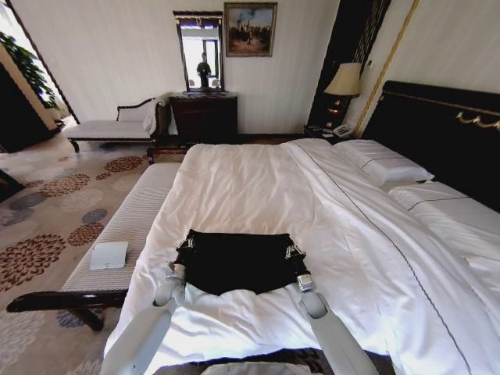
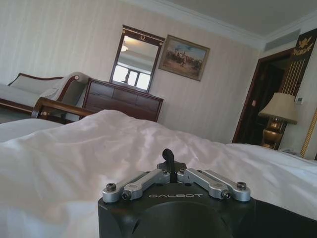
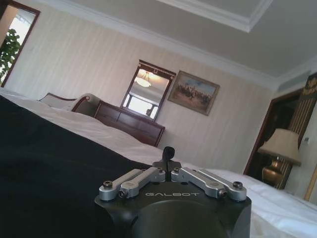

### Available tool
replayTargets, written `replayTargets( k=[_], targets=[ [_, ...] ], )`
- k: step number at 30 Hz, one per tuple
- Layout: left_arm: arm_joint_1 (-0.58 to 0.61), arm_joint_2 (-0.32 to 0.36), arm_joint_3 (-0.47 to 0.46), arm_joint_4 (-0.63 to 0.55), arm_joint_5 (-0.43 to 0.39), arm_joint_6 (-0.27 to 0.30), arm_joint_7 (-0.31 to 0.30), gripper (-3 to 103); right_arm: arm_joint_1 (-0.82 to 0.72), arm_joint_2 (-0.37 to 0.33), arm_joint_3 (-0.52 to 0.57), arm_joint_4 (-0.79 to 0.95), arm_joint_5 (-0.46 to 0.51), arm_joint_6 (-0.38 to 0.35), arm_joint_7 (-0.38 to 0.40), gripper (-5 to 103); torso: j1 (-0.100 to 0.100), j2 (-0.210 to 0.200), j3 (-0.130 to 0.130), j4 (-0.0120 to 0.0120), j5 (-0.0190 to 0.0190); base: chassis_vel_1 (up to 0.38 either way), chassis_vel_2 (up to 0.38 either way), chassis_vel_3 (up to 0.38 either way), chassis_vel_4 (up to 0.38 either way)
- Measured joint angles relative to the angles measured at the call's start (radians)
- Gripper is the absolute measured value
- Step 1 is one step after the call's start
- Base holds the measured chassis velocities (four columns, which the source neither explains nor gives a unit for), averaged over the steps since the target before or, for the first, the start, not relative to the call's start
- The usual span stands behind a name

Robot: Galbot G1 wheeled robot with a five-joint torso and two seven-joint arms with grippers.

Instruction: Fold the clothes on the bed.

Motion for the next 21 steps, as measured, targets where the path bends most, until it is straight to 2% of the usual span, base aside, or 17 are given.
replayTargets(
  k=[10, 21],
  targets=[
    [0.123, -0.01, -0.031, -0.032, 0.061, -0.051, 0.022, 1, -0.137, 0.011, 0.03, 0.035, -0.09, 0.106, 0.053, 0, 0.0, 0.0, 0.0, 0.0001, -0.0001, 0.0, 0.0, 0.0, 0.0],
    [0.166, 0.003, -0.062, -0.042, 0.072, -0.066, 0.025, 1, -0.17, 0.01, 0.025, 0.003, -0.095, 0.191, 0.121, 0, 0.0, 0.0, 0.0, 0.0001, -0.0001, 0.0, 0.0, 0.0, 0.0]
  ],
)
